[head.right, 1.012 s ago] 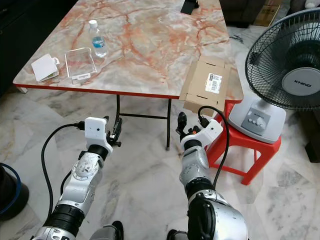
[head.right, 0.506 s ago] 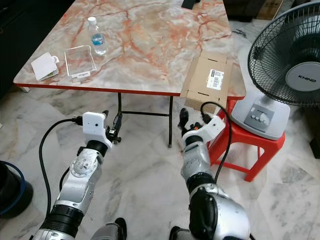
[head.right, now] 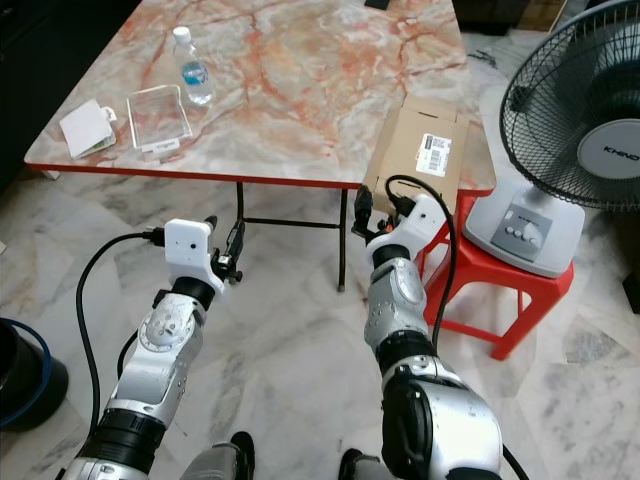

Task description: Picking trash to rubbish bin

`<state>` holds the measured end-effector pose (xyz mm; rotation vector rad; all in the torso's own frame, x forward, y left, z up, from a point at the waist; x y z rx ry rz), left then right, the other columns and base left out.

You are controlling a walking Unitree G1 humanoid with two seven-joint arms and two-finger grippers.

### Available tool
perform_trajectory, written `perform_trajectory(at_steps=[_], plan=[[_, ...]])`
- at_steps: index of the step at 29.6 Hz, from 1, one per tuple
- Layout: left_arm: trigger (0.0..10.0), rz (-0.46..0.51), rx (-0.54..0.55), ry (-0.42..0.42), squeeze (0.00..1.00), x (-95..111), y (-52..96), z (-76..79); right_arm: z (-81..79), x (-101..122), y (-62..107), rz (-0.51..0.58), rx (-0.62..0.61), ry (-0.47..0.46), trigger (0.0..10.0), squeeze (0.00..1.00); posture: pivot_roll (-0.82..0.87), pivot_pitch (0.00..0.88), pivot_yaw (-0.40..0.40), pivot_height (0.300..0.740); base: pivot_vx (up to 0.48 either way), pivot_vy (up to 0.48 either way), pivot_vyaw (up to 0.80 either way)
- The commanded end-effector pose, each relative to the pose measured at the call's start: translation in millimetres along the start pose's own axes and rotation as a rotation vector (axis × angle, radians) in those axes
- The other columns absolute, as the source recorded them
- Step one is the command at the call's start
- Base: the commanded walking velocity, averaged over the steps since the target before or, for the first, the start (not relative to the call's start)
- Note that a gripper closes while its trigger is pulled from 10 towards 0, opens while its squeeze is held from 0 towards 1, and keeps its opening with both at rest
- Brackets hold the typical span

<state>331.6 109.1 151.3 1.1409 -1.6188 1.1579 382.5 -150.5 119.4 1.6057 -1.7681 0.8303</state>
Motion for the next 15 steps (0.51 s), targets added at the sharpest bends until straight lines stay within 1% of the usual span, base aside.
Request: perform_trajectory(at_steps=[1, 3, 4, 5, 6, 7, 10, 12, 15], plan=[[10.0, -0.011, 0.001, 0.001, 0.00, -2.1, 1.0, -0.2, 7.0, 1.0, 4.4, 0.018, -0.023, 0.067, 10.0, 0.00, 0.14, 0.221, 0.009, 0.740, 0.000, 0.000, 0.00], [10.0, -0.011, 0.000, 0.003, 0.00, -2.5, 0.1, -0.1, 13.4, 2.0, 7.7, 0.028, -0.050, 0.117, 10.0, 0.00, 0.13, 0.214, 0.009, 0.740, 0.000, 0.000, 0.00], [10.0, -0.011, 0.000, 0.003, 0.00, -2.5, 0.1, -0.1, 13.4, 2.0, 7.7, 0.028, -0.050, 0.117, 10.0, 0.00, 0.13, 0.214, 0.009, 0.740, 0.000, 0.000, 0.00], [10.0, -0.008, 0.001, 0.003, 0.00, -2.0, -0.2, 0.2, 14.2, 4.9, 9.3, 0.053, -0.049, 0.139, 10.0, 0.00, 0.13, 0.213, 0.009, 0.740, 0.000, 0.000, 0.00], [10.0, 0.001, 0.004, 0.004, 0.00, -0.3, -0.7, 0.0, 11.8, 9.7, 10.3, 0.089, -0.037, 0.186, 10.0, 0.00, 0.12, 0.210, 0.011, 0.740, 0.000, 0.000, 0.00], [10.0, 0.023, 0.029, 0.001, 0.00, 3.6, -2.4, -2.5, 2.0, 20.1, 10.1, 0.161, 0.002, 0.221, 10.0, 0.00, 0.12, 0.205, 0.011, 0.740, 0.000, 0.000, 0.00], [10.0, 0.065, 0.057, -0.017, 0.00, 11.0, -6.4, -7.9, -17.3, 35.1, 6.8, 0.243, 0.072, 0.241, 10.0, 0.00, 0.12, 0.199, 0.009, 0.740, 0.000, 0.000, 0.00], [10.0, 0.076, 0.055, -0.028, 0.00, 13.1, -7.7, -8.6, -23.4, 38.6, 5.4, 0.258, 0.093, 0.249, 10.0, 0.00, 0.12, 0.199, 0.009, 0.740, 0.000, 0.000, 0.00], [10.0, 0.064, 0.051, -0.057, 0.00, 13.3, -10.9, -9.4, -32.5, 41.8, 1.9, 0.267, 0.128, 0.245, 10.0, 0.00, 0.12, 0.193, 0.007, 0.740, 0.000, 0.000, 0.00]])
Point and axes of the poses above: a point about 5 cm out from each wrist's last joint towards the gripper, its own y axis pointing back from the gripper into the wrist, its own x axis along the axis of the wrist's last joint, z = x × y, the point moved 1 cm from there along -y, pointing out of the wrist towards the gripper, and after that the axes turned 12 degrees about -y, right-handed, at the moved point
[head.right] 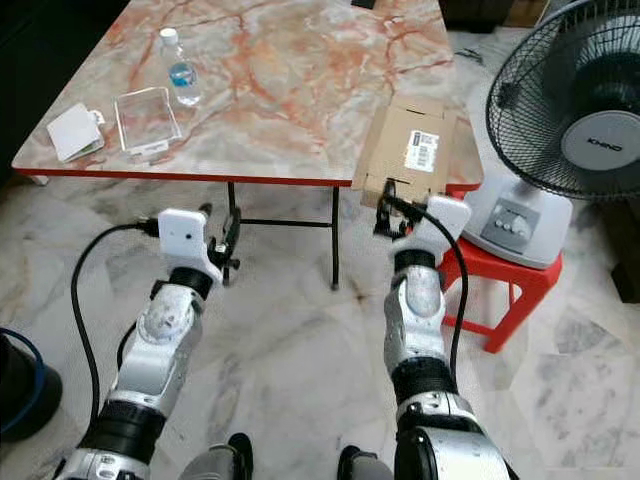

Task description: Picking trash to rubbish bin

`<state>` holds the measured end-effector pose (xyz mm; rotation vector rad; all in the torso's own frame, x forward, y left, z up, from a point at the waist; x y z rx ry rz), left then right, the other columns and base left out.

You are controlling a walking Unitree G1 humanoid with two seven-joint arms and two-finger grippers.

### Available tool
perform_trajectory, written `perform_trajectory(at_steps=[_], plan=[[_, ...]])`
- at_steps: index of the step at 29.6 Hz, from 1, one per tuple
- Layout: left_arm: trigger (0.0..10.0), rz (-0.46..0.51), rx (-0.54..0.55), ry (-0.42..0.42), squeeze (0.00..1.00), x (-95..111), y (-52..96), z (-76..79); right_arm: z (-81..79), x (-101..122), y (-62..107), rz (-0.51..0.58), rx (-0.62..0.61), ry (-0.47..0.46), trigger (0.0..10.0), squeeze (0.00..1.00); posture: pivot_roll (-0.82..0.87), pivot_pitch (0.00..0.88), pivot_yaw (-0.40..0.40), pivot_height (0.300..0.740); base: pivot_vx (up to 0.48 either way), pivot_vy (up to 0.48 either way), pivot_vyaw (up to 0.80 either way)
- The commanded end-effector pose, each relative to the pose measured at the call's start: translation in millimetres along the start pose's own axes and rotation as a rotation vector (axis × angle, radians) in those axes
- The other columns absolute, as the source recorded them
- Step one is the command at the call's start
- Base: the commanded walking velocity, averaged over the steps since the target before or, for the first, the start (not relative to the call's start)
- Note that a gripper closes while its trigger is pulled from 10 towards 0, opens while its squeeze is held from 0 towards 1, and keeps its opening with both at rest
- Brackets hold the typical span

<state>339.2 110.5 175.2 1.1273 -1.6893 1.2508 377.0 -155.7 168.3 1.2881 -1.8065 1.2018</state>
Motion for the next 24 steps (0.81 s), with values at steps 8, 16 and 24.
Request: perform_trajectory(at_steps=[8, 16, 24], plan=[[10.0, 0.026, 0.015, -0.102, 0.00, 3.3, -8.7, -7.8, -36.3, -5.1, -6.7, -0.043, 0.138, -0.023, 10.0, 0.00, 0.13, 0.188, 0.008, 0.740, 0.172, 0.000, 0.00], [10.0, 0.032, 0.015, -0.097, 0.00, 3.8, -9.0, -4.9, -47.3, -9.4, -0.4, -0.047, 0.162, -0.015, 10.0, 0.00, 0.13, 0.185, 0.002, 0.740, 0.322, 0.000, 0.00], [10.0, 0.034, 0.023, -0.099, 0.00, 2.9, -8.2, -5.5, -45.4, -9.7, -1.7, -0.061, 0.166, -0.031, 10.0, 0.00, 0.13, 0.187, 0.003, 0.740, 0.351, 0.000, 0.00]])
Point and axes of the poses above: a point about 5 cm out from each wrist's last joint towards the gripper, its own y axis pointing back from the gripper into the wrist, its own x axis along the axis of the wrist's last joint, z = x × y, the point moved 1 cm from there along -y, pointing out of the wrist towards the gripper, and after that the axes turned 12 degrees about -y, right-handed, at the moved point
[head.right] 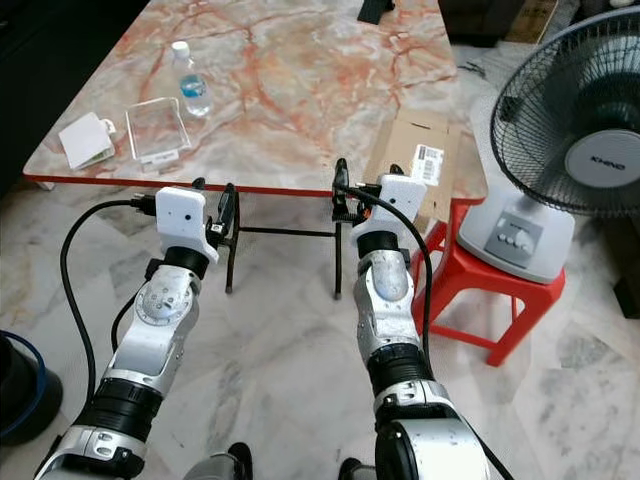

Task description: Picking trash to rubbish bin

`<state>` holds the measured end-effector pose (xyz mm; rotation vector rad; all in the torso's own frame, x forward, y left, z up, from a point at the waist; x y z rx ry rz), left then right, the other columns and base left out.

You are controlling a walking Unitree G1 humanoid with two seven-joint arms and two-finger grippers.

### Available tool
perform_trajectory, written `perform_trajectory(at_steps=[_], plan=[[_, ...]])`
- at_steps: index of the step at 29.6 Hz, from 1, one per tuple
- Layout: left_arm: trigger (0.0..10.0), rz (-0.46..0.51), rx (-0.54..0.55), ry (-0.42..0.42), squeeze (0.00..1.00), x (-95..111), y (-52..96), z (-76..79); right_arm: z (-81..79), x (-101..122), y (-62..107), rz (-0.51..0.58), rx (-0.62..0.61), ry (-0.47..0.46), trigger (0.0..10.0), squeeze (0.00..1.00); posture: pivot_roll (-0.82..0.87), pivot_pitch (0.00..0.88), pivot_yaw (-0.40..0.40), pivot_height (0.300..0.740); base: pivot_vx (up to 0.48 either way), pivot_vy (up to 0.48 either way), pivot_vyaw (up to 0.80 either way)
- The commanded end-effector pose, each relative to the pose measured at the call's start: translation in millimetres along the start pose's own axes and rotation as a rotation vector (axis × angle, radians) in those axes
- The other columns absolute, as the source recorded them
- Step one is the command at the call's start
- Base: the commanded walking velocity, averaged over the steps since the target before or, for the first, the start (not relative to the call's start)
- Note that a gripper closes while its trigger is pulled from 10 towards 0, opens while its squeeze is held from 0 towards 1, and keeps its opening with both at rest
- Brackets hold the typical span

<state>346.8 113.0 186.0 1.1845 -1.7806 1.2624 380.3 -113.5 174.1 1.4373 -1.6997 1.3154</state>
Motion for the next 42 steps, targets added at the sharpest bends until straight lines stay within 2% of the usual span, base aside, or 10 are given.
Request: perform_trajectory(at_steps=[1, 23, 36, 42], plan=[[10.0, -0.008, 0.002, -0.006, 0.00, -3.7, 2.2, 0.4, -4.3, 3.0, -2.1, 0.006, 0.015, -0.011, 10.0, 0.00, 0.13, 0.187, 0.003, 0.740, 0.360, 0.000, 0.00], [10.0, 0.004, -0.005, -0.007, 0.00, -3.1, 3.1, 3.4, -9.0, 4.3, 0.1, 0.019, 0.053, -0.022, 10.0, 0.00, 0.13, 0.190, 0.002, 0.740, 0.411, 0.000, -0.19], [10.0, 0.001, -0.028, 0.004, 0.00, -5.2, 9.7, 8.6, -4.8, 5.8, 2.9, 0.017, 0.051, -0.024, 10.0, 0.00, 0.12, 0.190, -0.008, 0.740, 0.000, 0.000, 0.00], [10.0, -0.010, -0.036, 0.006, 0.00, -8.0, 12.2, 10.8, 8.4, 5.2, 8.2, 0.006, 0.005, -0.038, 10.0, 0.00, 0.11, 0.185, -0.009, 0.740, 0.000, 0.000, 0.00]])
Point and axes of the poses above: a point about 5 cm out from each wrist's last joint towards the gripper, its own y axis pointing back from the gripper into the wrist, its own x axis along the axis of the wrist's last joint, z = x × y, the point moved 1 cm from there along -y, pointing out of the wrist towards the gripper, and after that the axes turned 12 degrees about -y, right-handed, at the moved point
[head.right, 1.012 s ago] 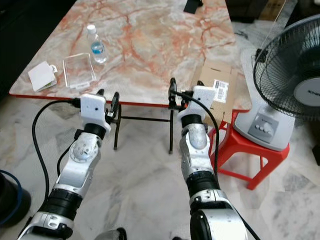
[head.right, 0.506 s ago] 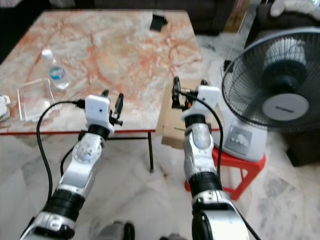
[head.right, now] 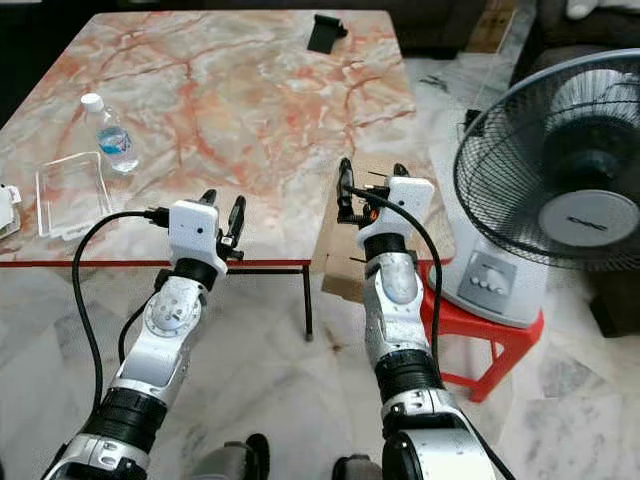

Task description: Picking trash to rubbish bin

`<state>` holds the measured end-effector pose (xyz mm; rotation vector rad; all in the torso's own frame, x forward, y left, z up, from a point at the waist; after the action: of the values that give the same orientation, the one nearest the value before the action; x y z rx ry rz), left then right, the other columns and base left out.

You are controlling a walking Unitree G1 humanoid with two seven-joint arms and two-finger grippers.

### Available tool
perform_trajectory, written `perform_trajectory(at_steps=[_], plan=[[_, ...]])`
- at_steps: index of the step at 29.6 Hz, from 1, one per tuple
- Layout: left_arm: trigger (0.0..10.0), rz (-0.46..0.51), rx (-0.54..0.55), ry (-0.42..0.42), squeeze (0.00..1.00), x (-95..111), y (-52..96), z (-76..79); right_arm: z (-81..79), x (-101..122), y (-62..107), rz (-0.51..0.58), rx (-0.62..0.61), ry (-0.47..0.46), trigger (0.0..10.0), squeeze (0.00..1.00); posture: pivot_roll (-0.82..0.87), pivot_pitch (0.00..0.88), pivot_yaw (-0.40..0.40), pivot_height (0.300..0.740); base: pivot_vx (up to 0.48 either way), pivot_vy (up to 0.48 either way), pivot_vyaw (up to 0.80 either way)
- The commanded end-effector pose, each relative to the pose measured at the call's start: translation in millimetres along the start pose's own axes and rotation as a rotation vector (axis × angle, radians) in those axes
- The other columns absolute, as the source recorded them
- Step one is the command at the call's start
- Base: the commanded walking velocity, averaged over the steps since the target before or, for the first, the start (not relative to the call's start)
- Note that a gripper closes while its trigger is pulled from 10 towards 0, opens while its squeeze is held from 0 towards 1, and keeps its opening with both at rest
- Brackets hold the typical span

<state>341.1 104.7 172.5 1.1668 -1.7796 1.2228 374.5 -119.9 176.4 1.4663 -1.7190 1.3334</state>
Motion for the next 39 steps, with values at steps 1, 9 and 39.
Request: perform_trajectory(at_steps=[1, 9, 39], plan=[[10.0, -0.001, -0.004, -0.003, 0.00, -1.6, 3.6, -1.0, 9.3, -1.5, 5.5, -0.013, -0.038, -0.015, 10.0, 0.00, 0.11, 0.181, -0.009, 0.740, 0.000, 0.000, 0.00], [10.0, -0.009, -0.016, -0.012, 0.00, -3.4, 4.7, 1.3, 23.1, -2.8, 12.8, -0.039, -0.079, 0.011, 10.0, 0.00, 0.11, 0.171, -0.014, 0.740, 0.000, 0.000, 0.00], [10.0, -0.031, -0.029, -0.014, 0.00, -8.6, 7.2, 3.3, 51.1, -11.6, 25.5, -0.116, -0.262, -0.015, 10.0, 0.00, 0.11, 0.167, -0.019, 0.740, 0.000, 0.000, 0.00]])
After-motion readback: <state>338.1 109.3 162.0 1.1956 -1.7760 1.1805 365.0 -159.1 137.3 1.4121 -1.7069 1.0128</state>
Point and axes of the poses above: a point about 5 cm out from each wrist's last joint towards the gripper, its own y axis pointing back from the gripper into the wrist, its own x axis along the axis of the wrist's last joint, z = x × y, the point moved 1 cm from there along -y, pointing out of the wrist towards the gripper, and after that the axes turned 12 degrees about -y, right-handed, at the moved point
